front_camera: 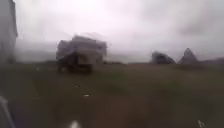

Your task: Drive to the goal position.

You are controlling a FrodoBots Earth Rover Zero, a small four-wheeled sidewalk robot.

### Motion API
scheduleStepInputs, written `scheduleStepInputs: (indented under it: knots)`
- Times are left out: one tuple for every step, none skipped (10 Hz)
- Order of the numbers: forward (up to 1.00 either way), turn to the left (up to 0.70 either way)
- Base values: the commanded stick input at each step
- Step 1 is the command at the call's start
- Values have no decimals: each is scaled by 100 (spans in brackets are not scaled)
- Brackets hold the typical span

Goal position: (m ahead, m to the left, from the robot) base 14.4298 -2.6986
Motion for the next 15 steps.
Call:
scheduleStepInputs:
  knots:
    - [70,0]
    - [70,0]
    - [70,0]
    - [70,0]
    - [70,0]
    - [70,0]
    - [70,0]
    - [70,0]
    - [70,0]
    - [70,-3]
    - [70,-22]
    - [70,-35]
    - [70,-35]
    - [70,-35]
    - [70,-35]
